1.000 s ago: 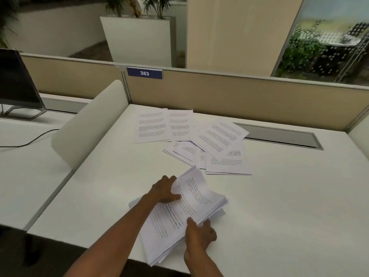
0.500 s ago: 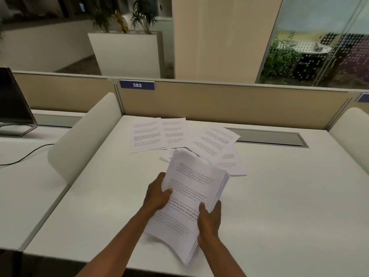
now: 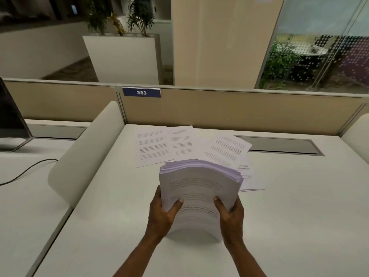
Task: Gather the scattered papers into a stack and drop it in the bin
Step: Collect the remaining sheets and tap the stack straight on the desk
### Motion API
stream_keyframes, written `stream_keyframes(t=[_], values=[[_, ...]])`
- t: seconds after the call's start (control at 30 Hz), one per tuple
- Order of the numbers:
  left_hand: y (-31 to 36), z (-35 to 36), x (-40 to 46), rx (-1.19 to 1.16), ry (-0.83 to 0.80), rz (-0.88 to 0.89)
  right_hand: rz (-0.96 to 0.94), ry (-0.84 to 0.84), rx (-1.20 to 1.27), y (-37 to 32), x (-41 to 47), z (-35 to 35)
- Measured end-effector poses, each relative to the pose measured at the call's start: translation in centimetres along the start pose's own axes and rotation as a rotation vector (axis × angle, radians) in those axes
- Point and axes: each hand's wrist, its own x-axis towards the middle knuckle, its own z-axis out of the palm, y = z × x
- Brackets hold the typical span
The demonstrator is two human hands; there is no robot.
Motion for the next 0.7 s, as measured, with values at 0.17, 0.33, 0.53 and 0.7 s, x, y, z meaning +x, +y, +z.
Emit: stream_keyframes(t=[0.17, 0.33, 0.53, 0.7], values=[[0.7, 1.1, 0.9, -0.067, 0.038, 0.016, -0.033, 0.079, 0.091, 0.3, 0.0, 0.7], [1.1, -0.7, 0.9, -0.042, -0.040, 0.074, -0.149, -0.038, -0.030, -0.6, -0.2, -1.2], [5.9, 0.6, 2.2, -0.195, 0.123, 0.035, -0.236, 0.072, 0.013, -6.1, 1.5, 0.2], [9.0, 2.7, 4.1, -0.095, 0.343, -0.129, -0.130, 0.274, -0.079, -7.7, 1.6, 2.5]])
